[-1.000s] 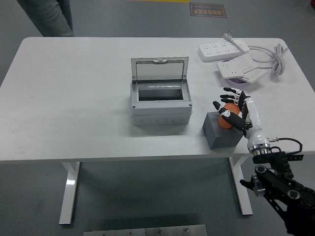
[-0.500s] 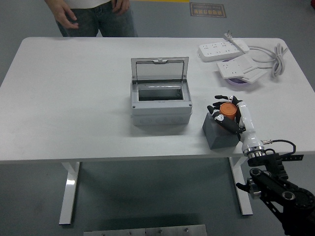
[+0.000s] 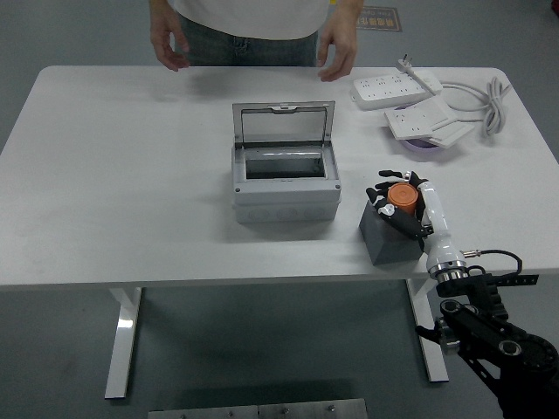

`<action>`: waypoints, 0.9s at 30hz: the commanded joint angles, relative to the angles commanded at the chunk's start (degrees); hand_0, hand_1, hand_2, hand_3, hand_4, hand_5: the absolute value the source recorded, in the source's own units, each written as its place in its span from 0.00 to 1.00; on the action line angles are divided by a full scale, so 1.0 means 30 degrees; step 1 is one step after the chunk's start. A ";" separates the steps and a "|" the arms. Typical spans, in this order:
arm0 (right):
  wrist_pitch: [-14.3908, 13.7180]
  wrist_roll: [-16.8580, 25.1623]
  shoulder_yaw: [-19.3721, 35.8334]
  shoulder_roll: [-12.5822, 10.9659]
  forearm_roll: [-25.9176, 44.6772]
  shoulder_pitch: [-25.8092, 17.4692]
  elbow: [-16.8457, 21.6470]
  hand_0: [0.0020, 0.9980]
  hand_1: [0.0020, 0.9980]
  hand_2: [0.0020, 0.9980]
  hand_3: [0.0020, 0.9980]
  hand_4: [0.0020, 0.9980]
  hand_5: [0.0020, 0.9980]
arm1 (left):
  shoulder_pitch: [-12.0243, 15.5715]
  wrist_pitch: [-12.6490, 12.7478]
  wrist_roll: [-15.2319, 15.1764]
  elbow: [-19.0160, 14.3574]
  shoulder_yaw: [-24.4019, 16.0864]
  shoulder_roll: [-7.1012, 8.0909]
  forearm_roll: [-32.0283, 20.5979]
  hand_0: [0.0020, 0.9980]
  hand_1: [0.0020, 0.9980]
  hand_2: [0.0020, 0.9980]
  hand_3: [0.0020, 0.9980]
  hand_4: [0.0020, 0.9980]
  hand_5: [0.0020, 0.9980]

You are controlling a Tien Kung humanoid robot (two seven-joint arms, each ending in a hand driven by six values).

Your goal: Fetch the battery,place it into the box,close the lid of the box

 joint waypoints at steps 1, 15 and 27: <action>-0.0003 -0.0013 -0.0010 -0.0001 0.0013 -0.0005 -0.0013 0.52 0.54 0.55 0.61 0.69 0.16 | 0.0007 -0.0006 -0.0024 0.0010 0.0018 0.0001 -0.0032 0.43 0.64 0.63 0.66 0.79 0.92; -0.0053 0.0022 0.0098 -0.0109 0.0172 -0.0048 -0.0011 0.44 0.52 0.55 0.59 0.48 0.05 | 0.0076 -0.0067 -0.0274 0.0067 0.0029 -0.0069 -0.0203 0.43 0.65 0.64 0.66 0.79 0.92; -0.0084 0.0297 0.0332 -0.0291 0.1199 -0.0090 0.0012 0.37 0.48 0.52 0.57 0.45 0.09 | 0.0142 -0.0092 -0.0352 0.0076 0.0039 -0.0089 -0.0258 0.43 0.65 0.64 0.66 0.79 0.91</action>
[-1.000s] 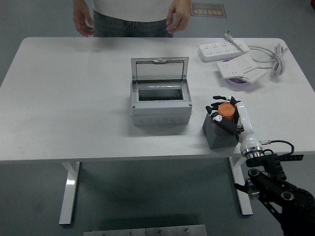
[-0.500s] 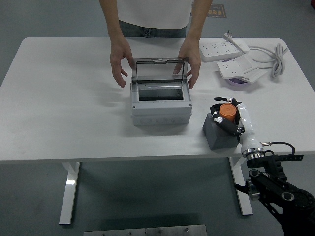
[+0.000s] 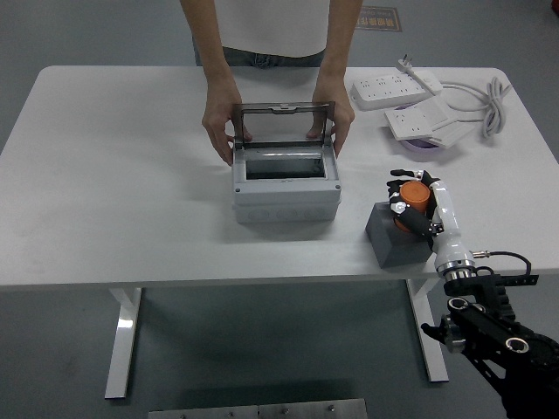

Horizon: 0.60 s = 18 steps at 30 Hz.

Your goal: Fetch the battery,place it into the box,close the lid of the box

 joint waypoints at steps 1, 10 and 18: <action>0.0002 0.0028 0.0005 -0.0004 0.0108 -0.0005 -0.0009 0.37 0.48 0.52 0.57 0.45 0.09 | 0.0000 -0.0002 -0.0003 0.0001 -0.0001 0.0000 0.0008 0.43 0.65 0.64 0.66 0.79 0.91; 0.0096 0.0371 0.0029 -0.0018 0.1730 -0.0056 0.0108 0.27 0.36 0.40 0.44 0.10 0.00 | 0.0016 0.0016 -0.0028 0.0001 -0.0013 -0.0045 0.0047 0.42 0.65 0.64 0.65 0.79 0.90; 0.0294 0.0296 0.0114 -0.0050 0.2482 -0.0027 0.0428 0.25 0.34 0.38 0.40 0.01 0.00 | 0.0018 0.0041 -0.0038 -0.0015 -0.0012 -0.0045 0.0004 0.42 0.65 0.64 0.65 0.80 0.90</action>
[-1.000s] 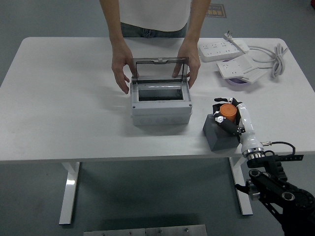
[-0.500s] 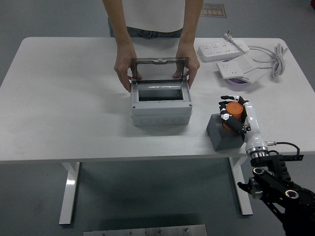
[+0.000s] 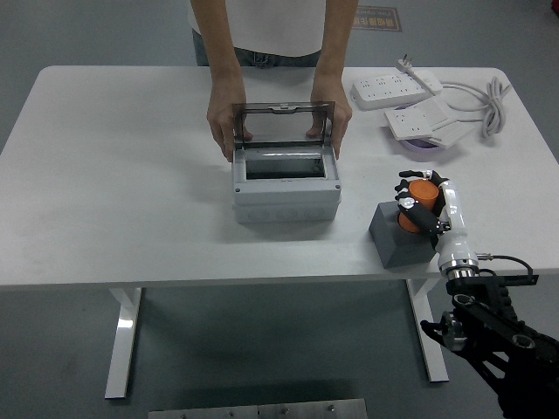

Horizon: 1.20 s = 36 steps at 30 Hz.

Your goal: Fetch the battery,place it into the box,close the lid of the box

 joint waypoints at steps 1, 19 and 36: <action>0.0039 -0.0022 0.0011 -0.0003 0.0061 0.0005 0.0019 0.25 0.34 0.38 0.40 0.01 0.00 | -0.0001 0.0001 -0.0002 -0.0001 -0.0003 -0.0003 0.0006 0.42 0.65 0.64 0.65 0.80 0.90; 0.0114 -0.0222 0.0113 -0.0137 0.0192 0.0823 0.0401 0.17 0.23 0.26 0.27 0.00 0.00 | -0.0025 0.0014 0.0032 -0.0039 -0.0052 0.0017 0.0120 0.42 0.65 0.65 0.65 0.80 0.90; 0.0789 -0.7530 0.0310 -0.0479 -0.9597 0.4783 0.0920 0.17 0.23 0.27 0.27 0.00 0.00 | 0.0067 0.0008 0.0135 -0.0088 -0.0044 0.0124 0.0059 0.42 0.65 0.65 0.65 0.81 0.90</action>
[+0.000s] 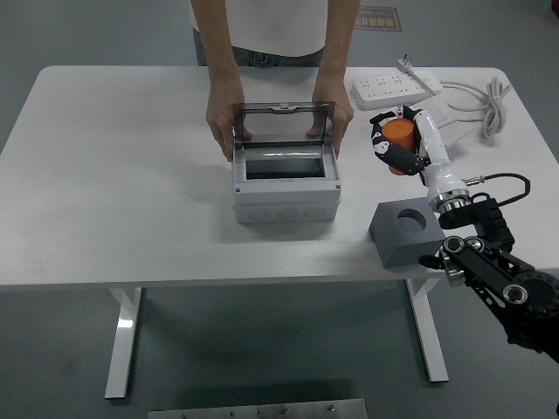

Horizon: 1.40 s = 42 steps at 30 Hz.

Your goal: Fetch the battery,place it into the box,close the lid of the box

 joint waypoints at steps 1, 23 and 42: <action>0.0161 -0.0497 -0.0130 0.0011 -0.0688 0.0255 -0.0057 0.17 0.23 0.27 0.27 0.00 0.00 | 0.0000 -0.0001 0.0004 -0.0002 -0.0002 0.0011 0.0002 0.42 0.65 0.65 0.65 0.81 0.90; 0.4539 -0.7385 -0.6458 0.1544 -1.3818 0.6962 -0.3251 0.14 0.23 0.25 0.27 0.00 0.00 | -0.0227 -0.0051 0.0216 -0.0116 -0.0157 0.0384 0.0272 0.42 0.65 0.66 0.65 0.81 0.91; 0.4577 -0.9342 -0.6961 0.4056 -1.3781 0.8288 -0.5435 0.08 0.23 0.27 0.30 0.00 0.00 | -0.0319 -0.0206 0.0272 -0.0164 -0.0313 0.0531 0.0651 0.42 0.65 0.66 0.65 0.82 0.91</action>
